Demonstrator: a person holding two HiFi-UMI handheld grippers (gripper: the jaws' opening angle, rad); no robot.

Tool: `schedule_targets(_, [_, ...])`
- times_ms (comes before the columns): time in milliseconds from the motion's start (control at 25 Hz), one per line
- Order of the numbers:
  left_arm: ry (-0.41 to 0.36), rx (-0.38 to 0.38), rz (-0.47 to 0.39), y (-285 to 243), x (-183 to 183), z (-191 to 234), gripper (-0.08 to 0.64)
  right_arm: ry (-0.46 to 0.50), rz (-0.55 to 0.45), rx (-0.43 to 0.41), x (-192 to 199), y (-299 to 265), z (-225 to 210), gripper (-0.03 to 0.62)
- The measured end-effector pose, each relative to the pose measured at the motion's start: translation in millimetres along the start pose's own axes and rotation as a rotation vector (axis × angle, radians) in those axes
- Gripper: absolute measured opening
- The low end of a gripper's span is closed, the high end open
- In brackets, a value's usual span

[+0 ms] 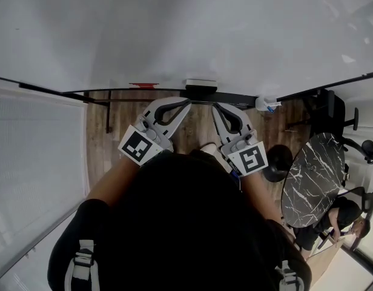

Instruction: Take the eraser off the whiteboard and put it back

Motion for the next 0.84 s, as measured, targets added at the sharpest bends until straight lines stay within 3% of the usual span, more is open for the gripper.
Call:
schedule_targets(600, [0.001, 0.010, 0.011, -3.0, -1.9, 1.2, 0.004, -0.017, -0.025, 0.001, 5.2, 1.9, -2.8, -0.006])
schedule_targets(840, [-0.003, 0.005, 0.024, -6.6, -2.2, -0.1, 0.003, -0.015, 0.021, -0.002, 3.8, 4.1, -5.0, -0.006])
Point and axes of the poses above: the fingertips, and each gripper's own axes: y backward along the fingers, z to its left, x out of its underside, the point moved 10 cm from there along y, backward along the fingers, and after that the axes turned 14 degrees about -x, right-handed, at the moved point
